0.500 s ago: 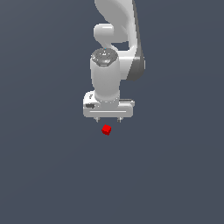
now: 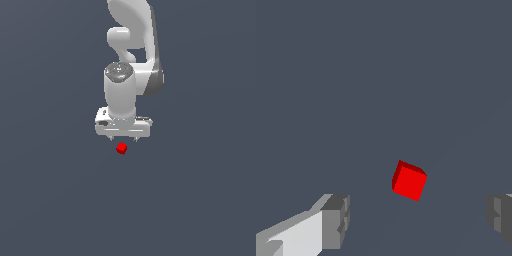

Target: Pick up the red cube and move it to a goal position.

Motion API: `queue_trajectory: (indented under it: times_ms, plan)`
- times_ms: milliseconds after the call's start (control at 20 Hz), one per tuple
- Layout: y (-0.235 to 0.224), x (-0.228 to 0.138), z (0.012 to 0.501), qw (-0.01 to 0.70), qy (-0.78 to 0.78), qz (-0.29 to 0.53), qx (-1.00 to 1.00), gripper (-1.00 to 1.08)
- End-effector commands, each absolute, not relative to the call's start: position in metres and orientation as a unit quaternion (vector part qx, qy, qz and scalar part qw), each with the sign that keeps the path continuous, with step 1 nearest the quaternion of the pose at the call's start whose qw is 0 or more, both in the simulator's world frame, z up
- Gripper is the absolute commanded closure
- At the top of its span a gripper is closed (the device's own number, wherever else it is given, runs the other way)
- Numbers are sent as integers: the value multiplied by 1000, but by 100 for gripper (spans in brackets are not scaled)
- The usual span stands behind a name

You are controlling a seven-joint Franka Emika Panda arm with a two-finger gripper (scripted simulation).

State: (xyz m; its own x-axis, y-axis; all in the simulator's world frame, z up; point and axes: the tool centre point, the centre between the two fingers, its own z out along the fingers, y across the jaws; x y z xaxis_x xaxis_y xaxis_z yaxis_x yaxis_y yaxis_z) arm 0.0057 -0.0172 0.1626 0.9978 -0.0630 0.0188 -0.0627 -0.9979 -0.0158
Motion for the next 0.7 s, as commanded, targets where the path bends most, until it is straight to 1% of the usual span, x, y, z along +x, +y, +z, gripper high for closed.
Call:
queue_trajectory:
  times_ms: [0, 650]
  plan:
    - [-19, 2, 149, 7, 48, -8, -999, -92]
    - [-31, -24, 45, 0, 178, -2, -984, -92]
